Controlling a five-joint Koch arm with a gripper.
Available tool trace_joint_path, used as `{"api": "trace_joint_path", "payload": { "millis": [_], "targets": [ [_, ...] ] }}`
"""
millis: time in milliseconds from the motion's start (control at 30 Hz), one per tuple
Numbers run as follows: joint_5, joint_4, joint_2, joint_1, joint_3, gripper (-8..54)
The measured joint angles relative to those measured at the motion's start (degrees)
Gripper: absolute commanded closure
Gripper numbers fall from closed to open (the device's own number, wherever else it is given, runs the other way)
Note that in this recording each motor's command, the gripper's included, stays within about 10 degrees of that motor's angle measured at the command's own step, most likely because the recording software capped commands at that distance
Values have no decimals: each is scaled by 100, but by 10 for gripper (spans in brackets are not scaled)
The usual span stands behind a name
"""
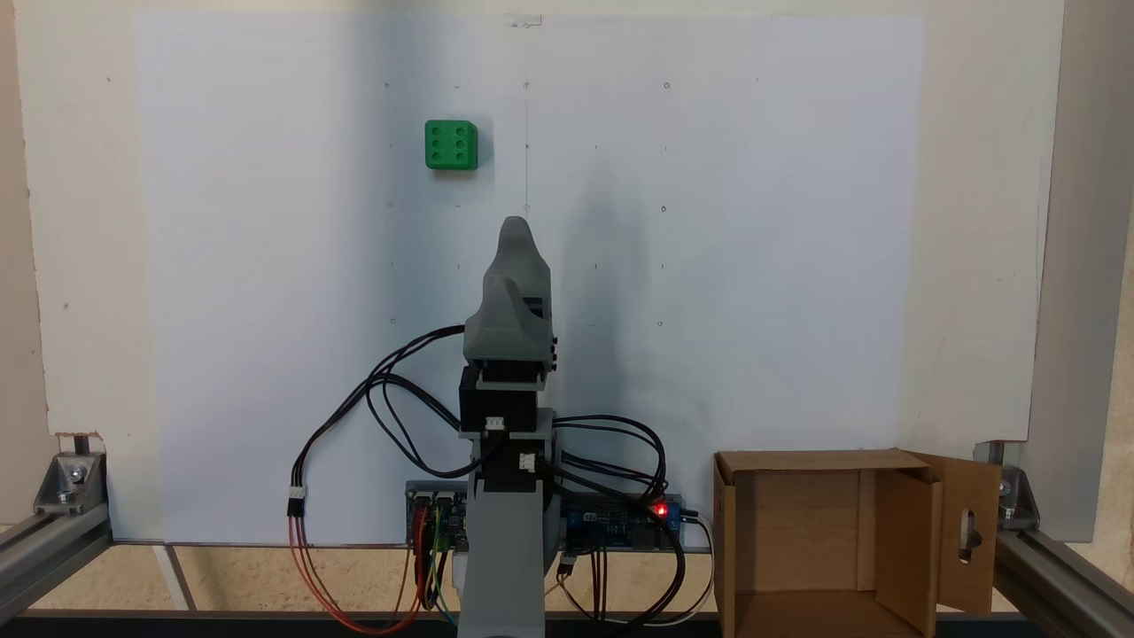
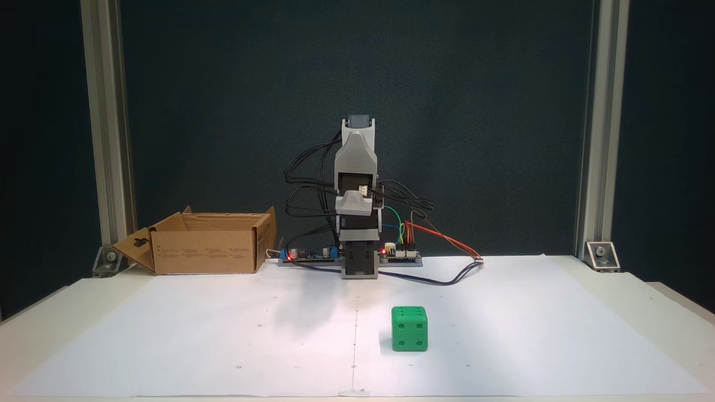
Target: Grasp a green dice and put it in the bin.
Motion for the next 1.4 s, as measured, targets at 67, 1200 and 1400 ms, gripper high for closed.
{"api": "trace_joint_path", "payload": {
  "millis": [67,1200,1400],
  "targets": [
    [0,325,-9,624,0,5],
    [0,659,-9,993,0,5],
    [0,659,0,984,0,5]
  ]
}}
